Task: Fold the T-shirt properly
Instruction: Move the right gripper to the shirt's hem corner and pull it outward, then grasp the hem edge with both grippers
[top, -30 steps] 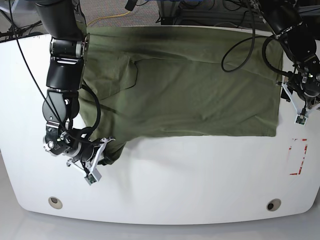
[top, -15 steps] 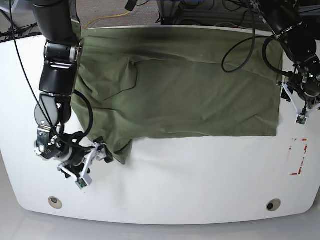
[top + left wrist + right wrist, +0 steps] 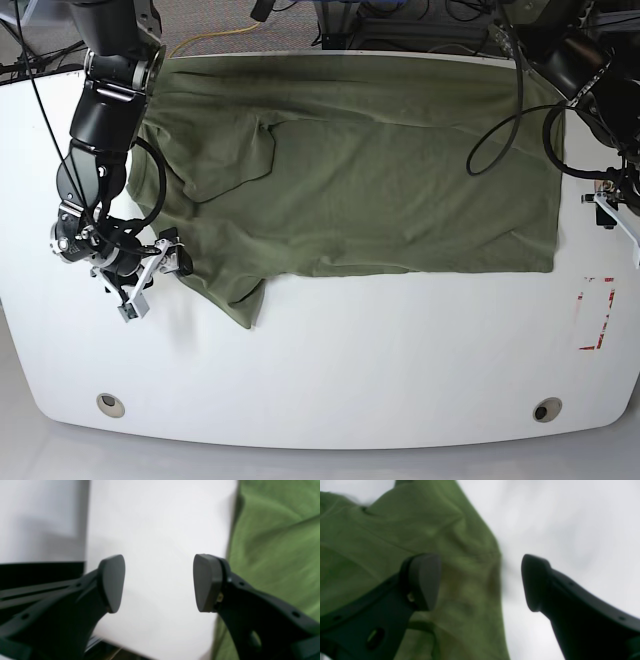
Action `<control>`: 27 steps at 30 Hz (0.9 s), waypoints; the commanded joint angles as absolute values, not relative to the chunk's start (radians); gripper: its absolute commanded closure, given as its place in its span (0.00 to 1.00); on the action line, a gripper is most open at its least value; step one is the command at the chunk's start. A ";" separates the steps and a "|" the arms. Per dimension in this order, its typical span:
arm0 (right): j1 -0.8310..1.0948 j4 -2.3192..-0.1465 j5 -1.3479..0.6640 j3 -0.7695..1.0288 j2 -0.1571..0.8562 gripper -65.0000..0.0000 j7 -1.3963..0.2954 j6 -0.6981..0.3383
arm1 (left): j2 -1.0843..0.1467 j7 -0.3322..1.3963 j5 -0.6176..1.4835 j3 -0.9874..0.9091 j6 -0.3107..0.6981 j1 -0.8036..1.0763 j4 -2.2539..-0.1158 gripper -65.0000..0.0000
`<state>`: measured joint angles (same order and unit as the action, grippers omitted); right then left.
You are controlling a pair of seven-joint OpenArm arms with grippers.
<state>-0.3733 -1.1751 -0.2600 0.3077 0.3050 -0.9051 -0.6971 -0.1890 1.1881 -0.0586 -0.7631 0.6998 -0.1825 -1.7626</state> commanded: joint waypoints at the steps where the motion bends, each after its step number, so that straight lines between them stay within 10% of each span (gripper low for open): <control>1: -0.398 -1.107 -0.271 0.314 0.320 0.26 -0.834 -0.698 | -0.211 1.178 -0.062 -0.769 0.698 -0.208 -1.750 0.38; 17: -0.452 -0.825 -0.259 0.308 0.312 0.30 -0.601 -0.698 | -0.213 1.175 -0.062 -0.763 0.698 -0.213 -1.727 0.38; 27: -0.453 -0.811 -0.259 0.306 0.288 0.90 -0.575 -0.698 | -0.206 1.171 -0.061 -0.762 0.698 -0.308 -1.613 0.35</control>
<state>-0.4278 -0.7982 -0.2512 0.3061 0.2813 -0.5827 -0.6960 -0.1894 1.1885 -0.0711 -0.7643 0.6991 -0.2771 -1.6306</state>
